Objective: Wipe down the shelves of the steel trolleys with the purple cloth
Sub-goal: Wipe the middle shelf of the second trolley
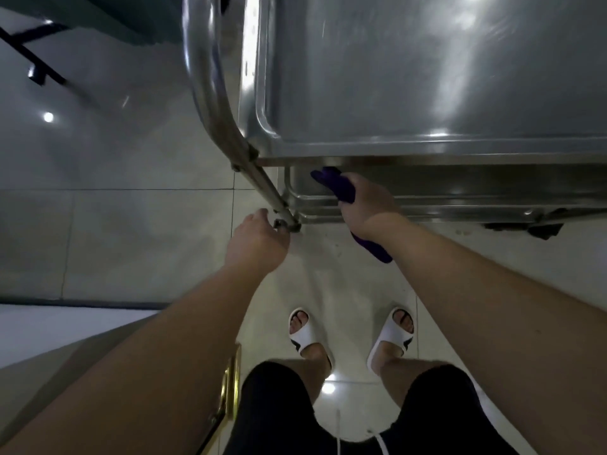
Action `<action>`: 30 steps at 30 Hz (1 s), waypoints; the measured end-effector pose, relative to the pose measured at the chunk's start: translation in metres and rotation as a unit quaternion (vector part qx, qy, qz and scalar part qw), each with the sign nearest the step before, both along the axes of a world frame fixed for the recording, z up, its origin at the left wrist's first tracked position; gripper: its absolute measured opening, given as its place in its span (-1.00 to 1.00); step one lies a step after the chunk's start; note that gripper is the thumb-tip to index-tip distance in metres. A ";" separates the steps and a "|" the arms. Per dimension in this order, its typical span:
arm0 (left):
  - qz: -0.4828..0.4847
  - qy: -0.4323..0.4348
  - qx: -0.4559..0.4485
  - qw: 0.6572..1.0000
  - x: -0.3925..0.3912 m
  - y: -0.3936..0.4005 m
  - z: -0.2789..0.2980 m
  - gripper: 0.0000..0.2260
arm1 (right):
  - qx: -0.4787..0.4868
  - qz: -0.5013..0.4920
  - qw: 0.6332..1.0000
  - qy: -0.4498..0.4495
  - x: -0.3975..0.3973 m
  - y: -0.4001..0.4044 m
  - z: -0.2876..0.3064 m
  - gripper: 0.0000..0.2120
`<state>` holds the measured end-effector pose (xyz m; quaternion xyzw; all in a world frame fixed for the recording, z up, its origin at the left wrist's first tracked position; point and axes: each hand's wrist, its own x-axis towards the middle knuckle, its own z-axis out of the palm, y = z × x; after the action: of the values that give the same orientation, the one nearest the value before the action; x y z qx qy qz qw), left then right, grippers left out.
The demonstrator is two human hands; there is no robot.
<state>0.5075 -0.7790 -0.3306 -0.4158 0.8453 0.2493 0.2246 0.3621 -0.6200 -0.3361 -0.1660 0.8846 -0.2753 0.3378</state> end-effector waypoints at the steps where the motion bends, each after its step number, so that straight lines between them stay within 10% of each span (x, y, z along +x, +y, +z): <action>1: 0.019 0.001 -0.005 1.000 -0.003 -0.005 -0.012 -0.43 | -0.023 0.000 1.000 0.005 -0.004 -0.004 -0.010 -0.55; 9: 0.127 0.290 0.064 0.946 -0.017 -0.024 -0.083 -0.49 | -0.145 0.006 0.982 0.120 -0.037 -0.041 -0.073 -0.85; 19: 0.182 0.574 0.102 0.792 -0.042 -0.032 -0.141 -0.76 | -0.234 0.116 0.955 0.143 -0.036 -0.114 -0.137 -0.47; 24: 0.193 0.632 0.056 0.749 -0.058 -0.031 -0.163 -0.74 | -0.083 0.357 0.888 0.278 -0.022 -0.127 -0.174 -0.45; 30: 0.212 0.664 0.024 0.716 -0.069 -0.032 -0.176 -0.67 | -0.045 0.326 0.891 0.312 -0.031 -0.072 -0.193 -0.39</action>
<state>0.4381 -0.8112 -0.5070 -0.3057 0.6607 0.5230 -0.4433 0.3315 -0.6925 -0.5292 -0.5378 0.8271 -0.1234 0.1071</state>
